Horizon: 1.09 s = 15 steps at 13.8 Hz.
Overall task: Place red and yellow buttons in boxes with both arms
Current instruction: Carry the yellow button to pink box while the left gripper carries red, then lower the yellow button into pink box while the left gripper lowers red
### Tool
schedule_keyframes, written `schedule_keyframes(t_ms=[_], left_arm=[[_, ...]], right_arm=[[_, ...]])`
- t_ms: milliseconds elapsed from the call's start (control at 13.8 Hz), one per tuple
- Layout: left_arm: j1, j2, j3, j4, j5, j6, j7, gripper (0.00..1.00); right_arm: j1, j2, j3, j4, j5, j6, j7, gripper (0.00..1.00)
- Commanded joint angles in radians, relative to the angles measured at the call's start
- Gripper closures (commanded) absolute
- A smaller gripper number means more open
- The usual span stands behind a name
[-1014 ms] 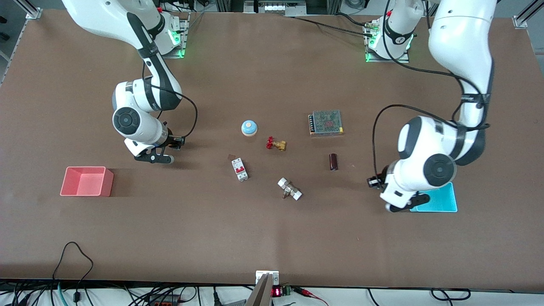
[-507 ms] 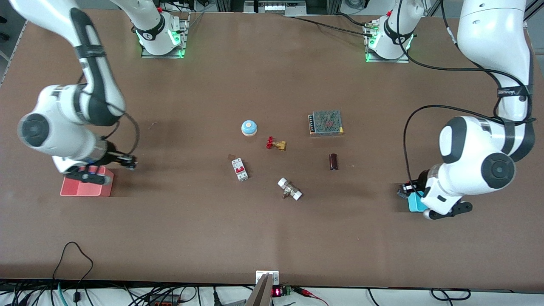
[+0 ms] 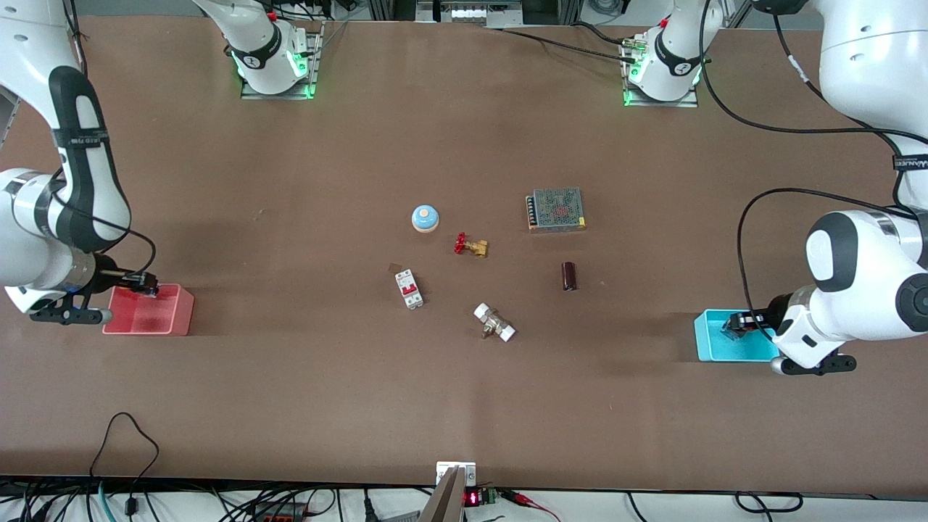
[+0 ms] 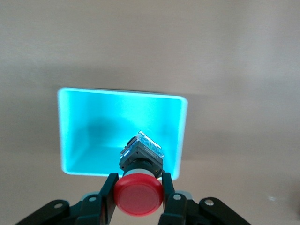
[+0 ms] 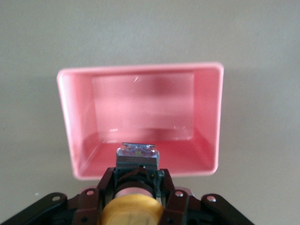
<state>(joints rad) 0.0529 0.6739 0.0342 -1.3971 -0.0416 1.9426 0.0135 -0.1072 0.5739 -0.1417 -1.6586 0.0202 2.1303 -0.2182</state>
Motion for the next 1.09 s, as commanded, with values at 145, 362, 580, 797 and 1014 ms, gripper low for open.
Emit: schedule_keyframes(t_ms=[145, 362, 580, 797, 1014], left_arm=[[0.007, 0.085, -0.008, 0.018, 0.049, 0.091, 0.025, 0.75], [0.007, 0.114, -0.008, 0.018, 0.063, 0.104, 0.025, 0.67], [0.007, 0.118, -0.008, 0.018, 0.06, 0.104, 0.025, 0.41], [-0.001, 0.113, -0.01, 0.024, 0.06, 0.104, 0.022, 0.22], [-0.005, 0.104, -0.013, 0.075, 0.065, 0.099, 0.019, 0.03]], right_arm=[[-0.025, 0.072, 0.017, 0.079, -0.014, -0.024, -0.056, 0.71], [-0.023, 0.101, 0.017, 0.082, -0.016, -0.017, -0.113, 0.71], [-0.026, 0.11, 0.017, 0.083, -0.022, -0.015, -0.148, 0.71], [-0.026, 0.13, 0.017, 0.109, -0.025, -0.001, -0.15, 0.71], [-0.026, 0.149, 0.017, 0.134, -0.025, -0.003, -0.158, 0.71]])
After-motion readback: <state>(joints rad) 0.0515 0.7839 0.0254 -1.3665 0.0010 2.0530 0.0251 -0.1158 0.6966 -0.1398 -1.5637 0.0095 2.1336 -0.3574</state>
